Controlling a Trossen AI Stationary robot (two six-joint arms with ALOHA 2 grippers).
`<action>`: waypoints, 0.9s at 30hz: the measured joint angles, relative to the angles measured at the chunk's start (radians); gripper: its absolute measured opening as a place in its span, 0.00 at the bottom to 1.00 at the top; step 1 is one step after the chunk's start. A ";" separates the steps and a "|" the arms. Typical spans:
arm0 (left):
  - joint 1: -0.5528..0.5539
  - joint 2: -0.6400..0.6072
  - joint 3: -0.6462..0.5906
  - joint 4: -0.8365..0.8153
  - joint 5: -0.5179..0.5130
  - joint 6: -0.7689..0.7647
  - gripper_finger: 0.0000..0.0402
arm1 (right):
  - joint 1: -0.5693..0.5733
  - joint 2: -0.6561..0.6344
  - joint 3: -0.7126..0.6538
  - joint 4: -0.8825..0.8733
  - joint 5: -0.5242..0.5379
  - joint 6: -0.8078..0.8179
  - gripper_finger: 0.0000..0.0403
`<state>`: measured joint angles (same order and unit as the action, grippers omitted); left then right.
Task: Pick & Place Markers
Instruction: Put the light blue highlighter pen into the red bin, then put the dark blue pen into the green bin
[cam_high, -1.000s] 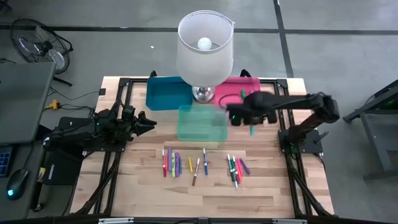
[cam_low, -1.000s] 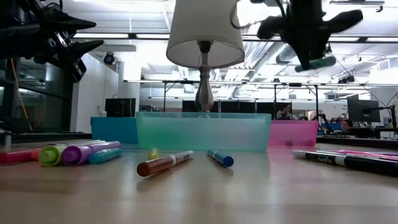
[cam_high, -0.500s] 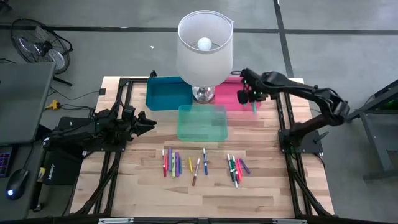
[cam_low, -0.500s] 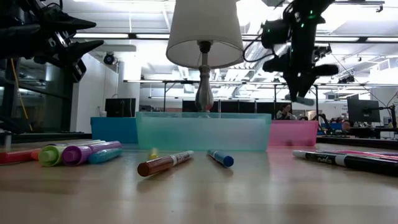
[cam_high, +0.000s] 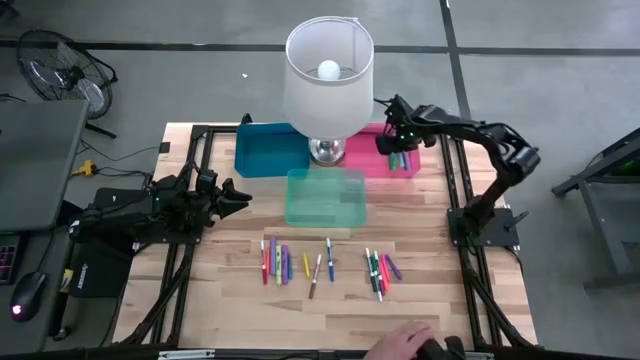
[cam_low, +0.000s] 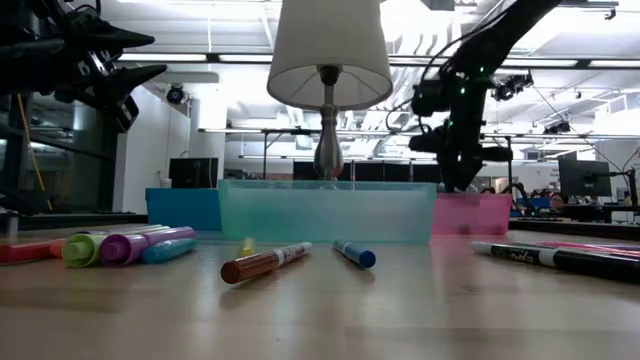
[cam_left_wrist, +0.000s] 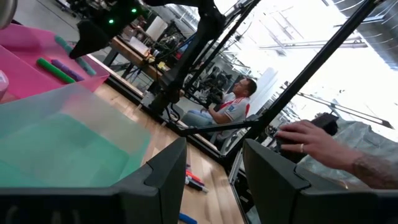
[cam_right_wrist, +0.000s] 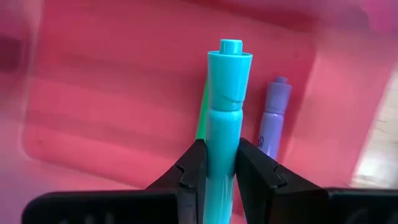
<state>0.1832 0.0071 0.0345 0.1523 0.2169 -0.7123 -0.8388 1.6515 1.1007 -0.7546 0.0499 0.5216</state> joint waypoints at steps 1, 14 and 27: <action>0.000 0.000 0.000 0.000 0.000 0.000 0.39 | -0.002 0.012 0.000 0.007 -0.004 -0.008 0.14; 0.000 0.000 0.000 0.001 0.000 0.000 0.39 | -0.053 0.045 0.000 0.010 -0.039 -0.055 0.20; 0.000 0.000 0.000 0.001 0.000 0.000 0.39 | -0.069 0.014 0.000 -0.017 -0.059 -0.051 0.45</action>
<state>0.1832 0.0067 0.0345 0.1535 0.2165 -0.7121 -0.9080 1.6658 1.1007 -0.7719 -0.0090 0.4705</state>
